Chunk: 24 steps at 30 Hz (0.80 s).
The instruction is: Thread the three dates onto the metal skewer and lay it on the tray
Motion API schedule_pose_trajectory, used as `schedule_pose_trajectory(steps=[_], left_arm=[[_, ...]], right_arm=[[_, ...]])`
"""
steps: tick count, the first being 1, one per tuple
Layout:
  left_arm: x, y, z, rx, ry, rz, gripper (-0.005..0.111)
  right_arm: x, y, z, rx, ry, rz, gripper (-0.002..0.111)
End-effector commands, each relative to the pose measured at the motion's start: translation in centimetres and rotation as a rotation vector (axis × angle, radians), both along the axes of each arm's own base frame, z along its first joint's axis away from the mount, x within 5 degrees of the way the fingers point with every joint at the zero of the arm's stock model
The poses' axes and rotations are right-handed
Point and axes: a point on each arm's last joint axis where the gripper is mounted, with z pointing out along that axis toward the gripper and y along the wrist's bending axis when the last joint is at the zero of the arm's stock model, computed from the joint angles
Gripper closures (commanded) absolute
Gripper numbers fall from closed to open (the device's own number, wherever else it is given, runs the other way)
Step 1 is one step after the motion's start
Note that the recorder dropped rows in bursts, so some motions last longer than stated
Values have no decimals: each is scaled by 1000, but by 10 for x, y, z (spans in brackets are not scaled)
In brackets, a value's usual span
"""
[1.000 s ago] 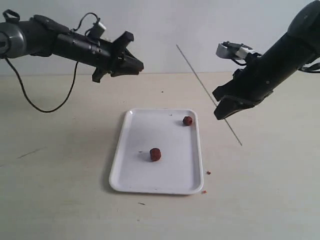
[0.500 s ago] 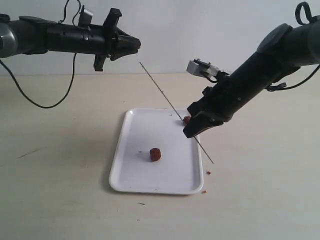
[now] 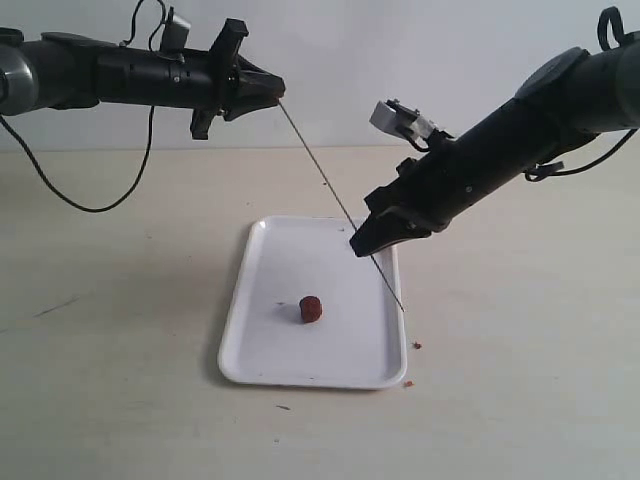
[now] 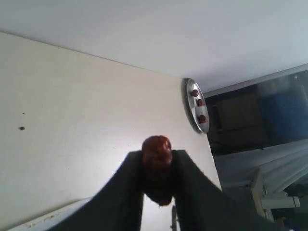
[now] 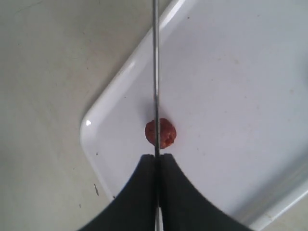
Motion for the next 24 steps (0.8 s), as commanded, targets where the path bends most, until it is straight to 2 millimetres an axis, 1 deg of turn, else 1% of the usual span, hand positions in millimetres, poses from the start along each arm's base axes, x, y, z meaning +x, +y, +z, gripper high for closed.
schedule_pose_trajectory(steps=[1,18,24], left_arm=[[-1,-1,9,-19,-19,-6,85],[-4,-4,11,-49,-6,-46,85],[-3,-4,15,-110,4,-27,85]], right_arm=[[1,0,0,5,-17,-8,108],[4,-2,-3,-21,-41,-32,108],[4,-4,-5,-53,-39,-21,108]])
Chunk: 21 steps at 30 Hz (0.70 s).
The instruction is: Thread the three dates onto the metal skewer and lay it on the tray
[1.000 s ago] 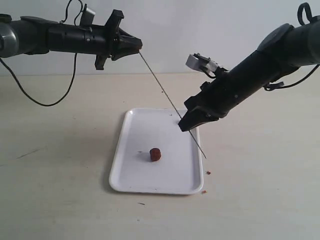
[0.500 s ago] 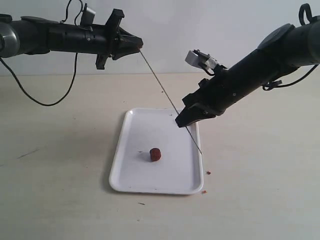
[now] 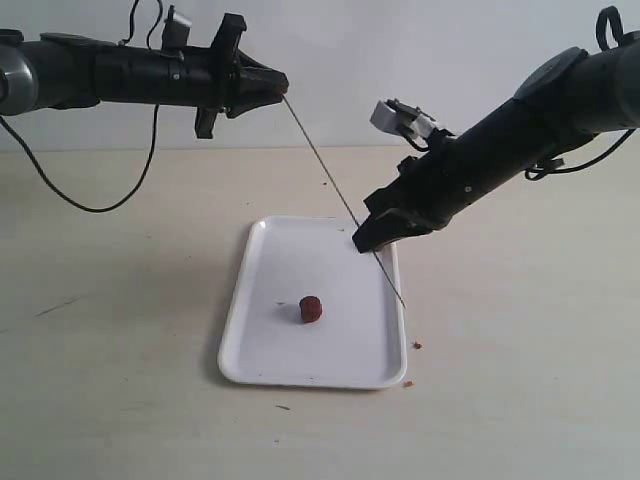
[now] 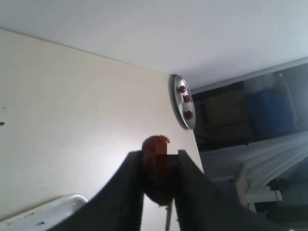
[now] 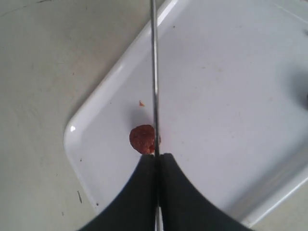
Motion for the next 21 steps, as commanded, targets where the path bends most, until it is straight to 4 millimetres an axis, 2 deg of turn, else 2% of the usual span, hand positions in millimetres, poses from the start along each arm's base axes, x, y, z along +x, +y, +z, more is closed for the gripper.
schedule_pose_trajectory(steps=[1,21], left_arm=[[-1,-2,12,-62,-10,-2,85],[-1,-2,11,-50,-15,-6,85]], right_arm=[[0,-2,-3,-23,-6,-5,108],[2,-3,-4,-43,-15,-25,108]])
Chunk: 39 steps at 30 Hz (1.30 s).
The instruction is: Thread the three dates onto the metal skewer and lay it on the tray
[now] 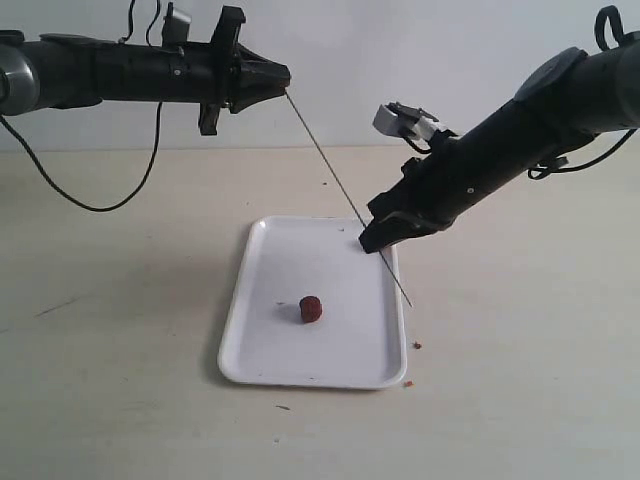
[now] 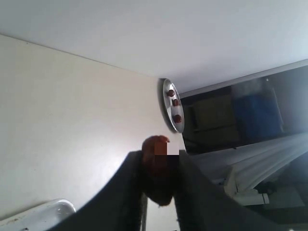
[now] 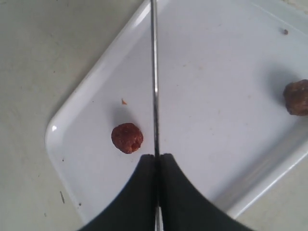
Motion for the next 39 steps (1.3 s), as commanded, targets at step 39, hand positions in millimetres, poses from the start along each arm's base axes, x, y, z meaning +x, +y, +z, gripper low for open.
schedule_pose_trajectory(steps=[39], left_arm=[[-3,-9,3,68,-59,-13,85]], right_arm=[[0,0,-2,-5,-11,4,108]])
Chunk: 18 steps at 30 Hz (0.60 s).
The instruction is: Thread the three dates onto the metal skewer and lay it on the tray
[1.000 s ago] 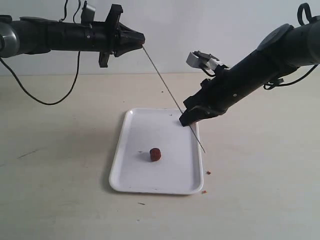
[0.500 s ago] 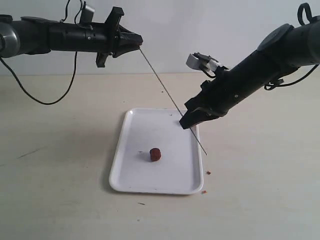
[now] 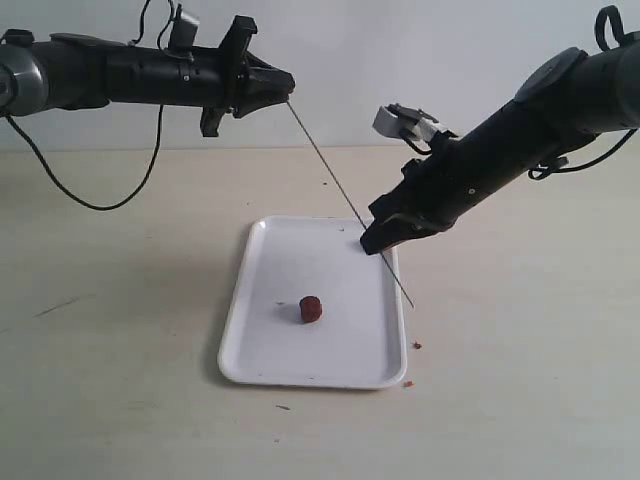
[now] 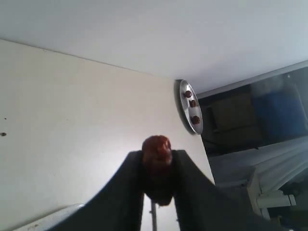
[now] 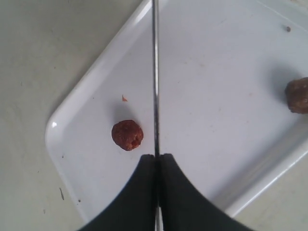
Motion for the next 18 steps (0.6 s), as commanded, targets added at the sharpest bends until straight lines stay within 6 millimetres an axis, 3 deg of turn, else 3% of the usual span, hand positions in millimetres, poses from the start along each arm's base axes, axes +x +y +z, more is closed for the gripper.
schedule_pose_trajectory(steps=[1,8,13,18], left_arm=[[-3,-2,6,14,-21,-30,85],[-4,-4,5,32,-24,-45,85],[-13,-27,5,35,-30,-88,85],[-31,-64,2,75,-63,-179,85]], right_arm=[[2,-1,-2,-4,-18,-17,108],[4,1,0,25,-24,-49,108],[13,3,6,108,-54,-170,108],[25,4,14,194,-136,-278,108]])
